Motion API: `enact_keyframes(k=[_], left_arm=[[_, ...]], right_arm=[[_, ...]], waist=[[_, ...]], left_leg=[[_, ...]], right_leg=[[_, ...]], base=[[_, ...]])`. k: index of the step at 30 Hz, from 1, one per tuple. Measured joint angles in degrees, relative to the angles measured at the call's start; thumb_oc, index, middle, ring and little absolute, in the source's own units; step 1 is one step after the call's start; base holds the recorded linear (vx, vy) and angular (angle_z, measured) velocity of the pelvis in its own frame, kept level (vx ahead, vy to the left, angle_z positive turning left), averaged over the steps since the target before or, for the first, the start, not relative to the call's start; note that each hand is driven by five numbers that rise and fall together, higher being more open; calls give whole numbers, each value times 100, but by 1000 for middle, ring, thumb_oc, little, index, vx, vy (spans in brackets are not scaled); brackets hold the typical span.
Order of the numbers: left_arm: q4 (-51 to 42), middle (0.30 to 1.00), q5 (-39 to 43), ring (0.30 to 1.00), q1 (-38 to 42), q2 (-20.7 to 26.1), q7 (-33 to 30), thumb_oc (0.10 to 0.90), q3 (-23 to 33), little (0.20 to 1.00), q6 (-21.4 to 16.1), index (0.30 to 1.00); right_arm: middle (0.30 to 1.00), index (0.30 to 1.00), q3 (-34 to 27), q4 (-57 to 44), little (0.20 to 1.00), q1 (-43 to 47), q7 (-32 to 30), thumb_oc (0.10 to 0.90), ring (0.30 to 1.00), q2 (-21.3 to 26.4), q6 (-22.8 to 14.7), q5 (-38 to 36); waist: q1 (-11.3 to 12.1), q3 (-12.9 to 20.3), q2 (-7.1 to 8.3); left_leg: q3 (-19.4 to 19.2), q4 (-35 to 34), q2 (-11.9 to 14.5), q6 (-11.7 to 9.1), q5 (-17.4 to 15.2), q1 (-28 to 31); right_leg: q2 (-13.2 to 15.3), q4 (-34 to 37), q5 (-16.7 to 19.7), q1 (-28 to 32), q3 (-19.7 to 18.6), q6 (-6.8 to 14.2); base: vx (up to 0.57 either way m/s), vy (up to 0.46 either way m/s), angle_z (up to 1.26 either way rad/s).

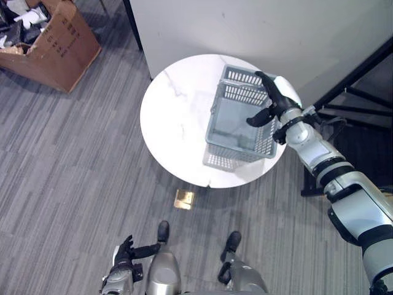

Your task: Get the vegetables into the basket

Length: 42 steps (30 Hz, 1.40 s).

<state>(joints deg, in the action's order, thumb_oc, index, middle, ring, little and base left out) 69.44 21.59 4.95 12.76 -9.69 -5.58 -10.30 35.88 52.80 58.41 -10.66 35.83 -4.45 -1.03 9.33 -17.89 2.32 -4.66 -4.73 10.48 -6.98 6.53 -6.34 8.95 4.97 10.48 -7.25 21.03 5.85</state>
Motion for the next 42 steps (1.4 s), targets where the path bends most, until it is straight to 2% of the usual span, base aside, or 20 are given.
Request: enact_keyframes(k=[10,15,18,22,23,24,33,42], left_arm=[[1,1000,104,1000,119,-7,-50,900,-279,1000,-55,1000],[1,1000,104,1000,195,-8,-57,900,-376,1000,-59,1000],[1,1000,106,1000,214,-7,-56,900,-388,1000,-72,1000],[-5,1000,204,1000,227,-8,-43,900,-415,1000,-71,1000],[-5,1000,208,1000,247,-8,-38,900,-492,1000,-78,1000],[-7,1000,208,1000,262,-14,-29,900,-523,1000,-85,1000],[-83,1000,213,1000,295,-12,11,900,-597,1000,-107,1000],[-112,1000,209,1000,300,-33,9,900,-599,1000,-67,1000]], right_arm=[[1000,1000,56,608,1000,722,-247,900,1000,58,-12,21],[1000,1000,142,633,1000,757,-294,900,1000,197,-13,122],[1000,1000,394,959,1000,854,-298,900,1000,207,-34,257],[1000,1000,368,1122,1000,856,-302,900,1000,264,-46,252],[522,522,368,1215,522,860,-304,559,522,334,-58,254],[300,300,368,1292,300,862,-305,400,300,385,-59,261],[300,300,313,1600,300,911,-429,400,300,744,-131,307],[300,300,263,1659,300,876,-408,400,300,611,-107,307]], waist=[[42,-66,-114],[80,-78,-140],[90,-81,-144],[88,-94,-167],[90,-112,-201],[93,-117,-220],[115,-145,-283],[90,-169,-324]], left_leg=[[68,4,-21,10,34,-235],[98,4,-45,11,36,-303],[107,5,-52,11,36,-334],[146,29,-57,13,37,-407],[200,43,-62,20,43,-452],[240,51,-68,24,48,-497],[259,59,-116,30,76,-679],[245,59,-128,30,76,-656]], right_leg=[[21,0,0,-196,53,-6],[46,-1,0,-240,90,-6],[52,0,0,-264,98,-6],[58,0,0,-300,127,-6],[61,0,0,-305,171,-6],[64,0,-1,-325,199,-5],[110,-1,12,-486,214,-9],[117,-2,21,-475,195,-9]], base=[[7,-1,3],[7,-6,3],[0,0,0],[5,-5,4],[6,-14,16],[5,-10,14],[-1,-2,1],[0,0,0]])
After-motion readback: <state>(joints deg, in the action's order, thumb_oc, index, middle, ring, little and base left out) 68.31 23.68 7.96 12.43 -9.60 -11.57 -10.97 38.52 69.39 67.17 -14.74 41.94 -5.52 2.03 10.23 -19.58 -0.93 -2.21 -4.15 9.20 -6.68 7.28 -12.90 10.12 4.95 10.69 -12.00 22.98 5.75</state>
